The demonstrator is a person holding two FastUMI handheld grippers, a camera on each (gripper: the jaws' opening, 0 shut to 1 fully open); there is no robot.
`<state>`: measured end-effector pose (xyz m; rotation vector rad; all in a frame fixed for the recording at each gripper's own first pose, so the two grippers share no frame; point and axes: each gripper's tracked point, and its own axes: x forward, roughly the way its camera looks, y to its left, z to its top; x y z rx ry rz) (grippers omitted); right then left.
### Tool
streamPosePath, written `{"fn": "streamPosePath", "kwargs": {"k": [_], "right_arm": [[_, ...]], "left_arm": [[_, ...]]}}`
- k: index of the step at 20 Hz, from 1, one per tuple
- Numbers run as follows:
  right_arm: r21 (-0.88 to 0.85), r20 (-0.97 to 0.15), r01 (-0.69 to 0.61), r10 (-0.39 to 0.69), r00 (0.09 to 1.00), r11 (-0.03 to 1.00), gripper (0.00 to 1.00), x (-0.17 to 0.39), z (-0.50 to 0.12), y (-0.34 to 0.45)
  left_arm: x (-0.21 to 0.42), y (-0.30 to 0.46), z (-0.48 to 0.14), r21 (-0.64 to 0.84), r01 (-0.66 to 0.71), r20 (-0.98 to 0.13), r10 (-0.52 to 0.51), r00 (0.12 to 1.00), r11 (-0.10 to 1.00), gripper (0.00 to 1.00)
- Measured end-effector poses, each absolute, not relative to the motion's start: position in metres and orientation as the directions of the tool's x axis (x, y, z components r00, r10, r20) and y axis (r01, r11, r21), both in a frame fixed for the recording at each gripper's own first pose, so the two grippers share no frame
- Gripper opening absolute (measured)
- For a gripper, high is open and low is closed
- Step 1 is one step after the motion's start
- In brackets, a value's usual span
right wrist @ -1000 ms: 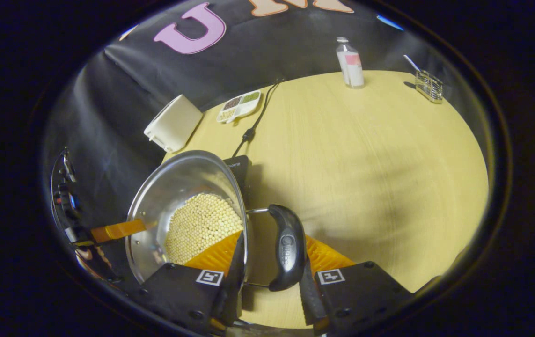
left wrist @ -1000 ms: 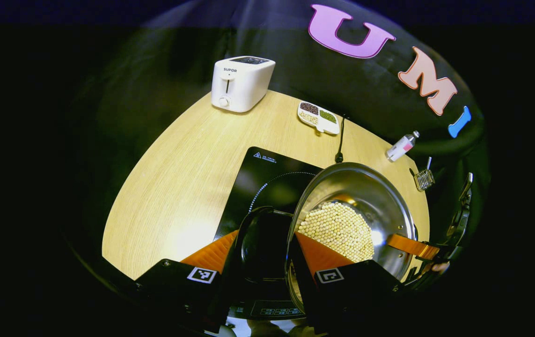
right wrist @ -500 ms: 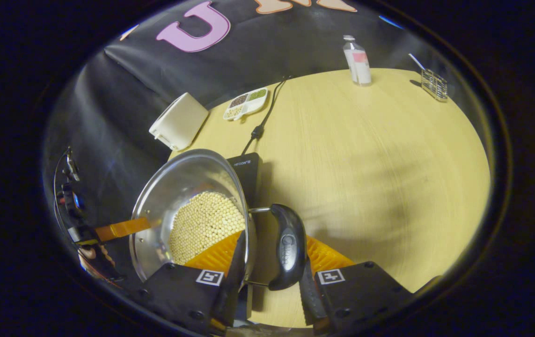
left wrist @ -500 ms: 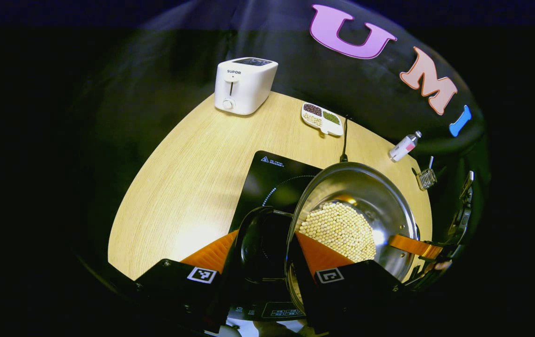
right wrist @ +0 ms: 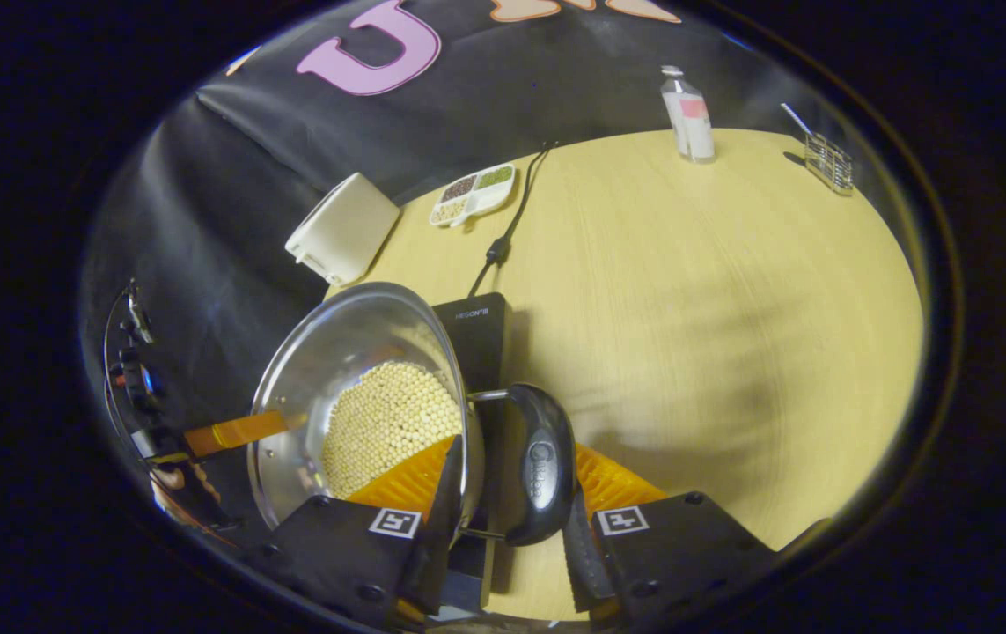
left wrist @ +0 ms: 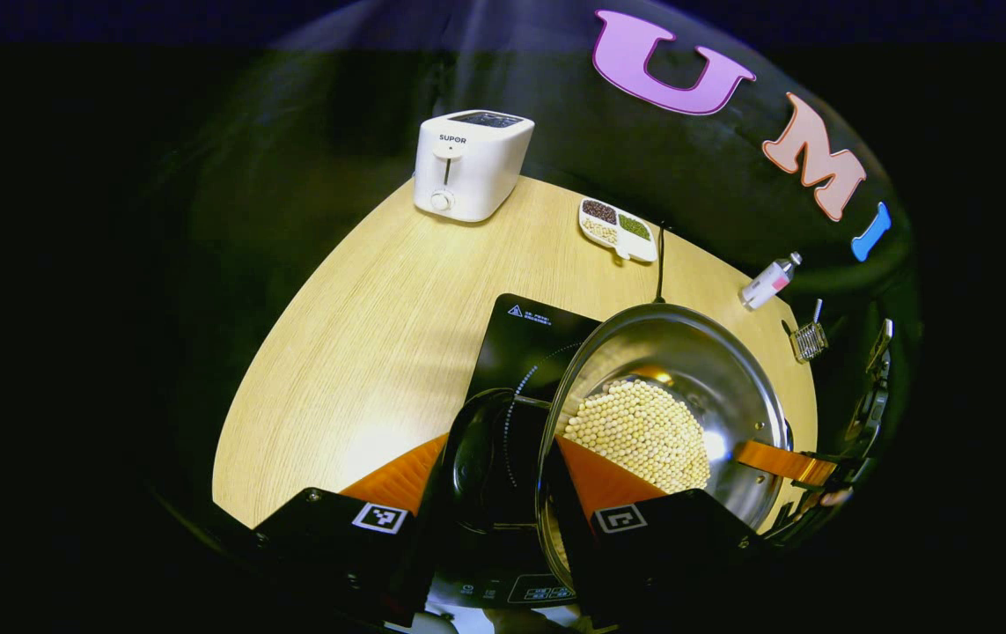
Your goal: First push the handle of the pot to place it horizontally, then grasp the pot with both hands and set it on the induction cooktop.
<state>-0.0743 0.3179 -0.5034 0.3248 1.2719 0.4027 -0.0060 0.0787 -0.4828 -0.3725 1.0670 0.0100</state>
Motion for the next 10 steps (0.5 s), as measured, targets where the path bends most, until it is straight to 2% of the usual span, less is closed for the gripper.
{"fn": "streamPosePath", "kwargs": {"k": [1, 4, 5, 6, 9, 10], "right_arm": [[0.45, -0.853, -0.112, 0.463, 0.241, 0.886, 0.53, -0.073, -0.503, 0.32], [0.454, -0.852, -0.105, 0.465, 0.24, 0.885, 0.53, -0.072, -0.502, 0.327], [0.452, -0.853, -0.105, 0.464, 0.24, 0.886, 0.58, -0.071, -0.503, 0.329], [0.45, -0.854, -0.104, 0.462, 0.24, 0.887, 0.53, -0.072, -0.502, 0.332], [0.452, -0.854, -0.097, 0.462, 0.241, 0.887, 0.53, -0.072, -0.501, 0.339], [0.453, -0.854, -0.094, 0.462, 0.241, 0.887, 0.58, -0.072, -0.502, 0.34]], "left_arm": [[-0.005, 0.081, -0.483, -0.294, -0.186, -0.856, -0.172, 0.487, 0.937, 0.63], [0.0, 0.086, -0.485, -0.293, -0.179, -0.857, -0.175, 0.485, 0.939, 0.63], [0.001, 0.089, -0.486, -0.293, -0.177, -0.857, -0.176, 0.483, 0.939, 0.63], [0.002, 0.091, -0.486, -0.294, -0.177, -0.857, -0.178, 0.483, 0.939, 0.63], [0.007, 0.096, -0.487, -0.297, -0.168, -0.857, -0.185, 0.481, 0.94, 0.63], [0.009, 0.099, -0.488, -0.298, -0.163, -0.856, -0.188, 0.482, 0.941, 0.63]]}}
